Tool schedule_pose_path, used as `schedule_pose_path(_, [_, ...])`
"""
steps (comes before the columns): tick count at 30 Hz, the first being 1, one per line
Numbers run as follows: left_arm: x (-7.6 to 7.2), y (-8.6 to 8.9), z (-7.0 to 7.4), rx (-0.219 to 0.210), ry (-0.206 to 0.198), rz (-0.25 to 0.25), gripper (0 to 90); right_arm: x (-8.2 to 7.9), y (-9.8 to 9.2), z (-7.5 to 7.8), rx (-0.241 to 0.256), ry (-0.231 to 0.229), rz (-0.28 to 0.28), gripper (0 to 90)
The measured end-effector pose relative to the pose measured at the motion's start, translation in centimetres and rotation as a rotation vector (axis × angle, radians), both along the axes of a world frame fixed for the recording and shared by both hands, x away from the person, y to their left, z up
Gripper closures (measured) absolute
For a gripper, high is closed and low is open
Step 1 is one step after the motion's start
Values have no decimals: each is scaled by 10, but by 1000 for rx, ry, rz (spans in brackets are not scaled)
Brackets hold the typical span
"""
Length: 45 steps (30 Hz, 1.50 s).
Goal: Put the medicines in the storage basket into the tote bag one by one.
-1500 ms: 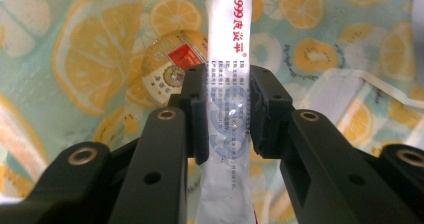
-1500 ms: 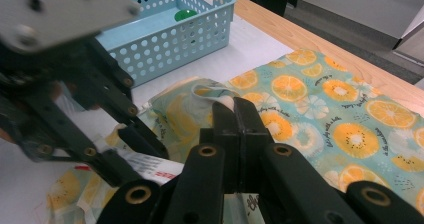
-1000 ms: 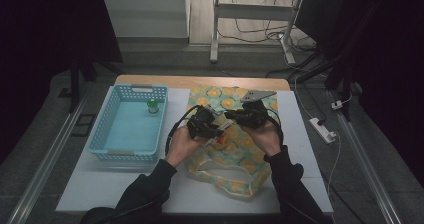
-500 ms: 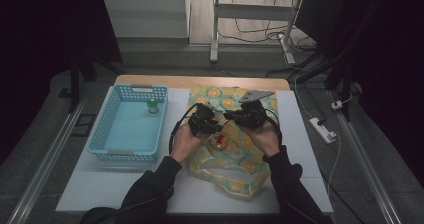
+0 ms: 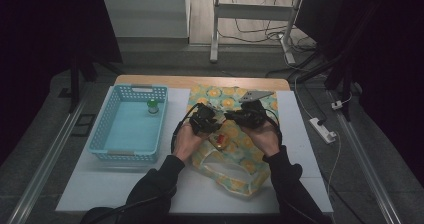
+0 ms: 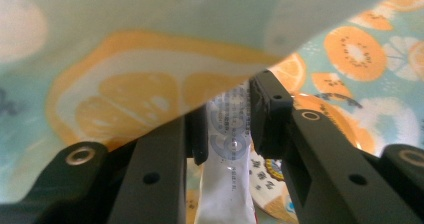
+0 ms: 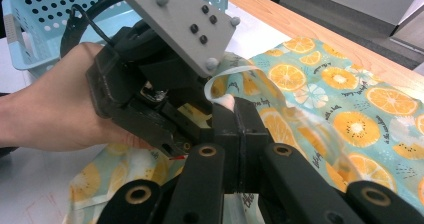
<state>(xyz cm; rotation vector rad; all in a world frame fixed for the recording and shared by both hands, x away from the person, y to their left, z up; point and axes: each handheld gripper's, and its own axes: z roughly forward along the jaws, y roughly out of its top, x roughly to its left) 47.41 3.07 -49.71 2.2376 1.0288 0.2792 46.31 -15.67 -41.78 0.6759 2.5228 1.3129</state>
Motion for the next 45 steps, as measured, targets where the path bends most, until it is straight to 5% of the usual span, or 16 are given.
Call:
schedule_pose_path(9, [-8, -1, 10, 1, -5, -20, 476, 0, -2, 2, 6, -3, -2, 900])
schedule_pose_path(19, [-26, 5, 28, -37, 40, -107, 233, 2, -3, -1, 4, 8, -6, 900])
schedule_pose_path(34, [-39, 43, 45, -118, 48, -107, 45, 2, -4, -1, 5, 7, -4, 900])
schedule_pose_path(45, [-39, 76, 48, -148, 43, -82, 0, 1, -3, -1, 2, 7, 0, 900])
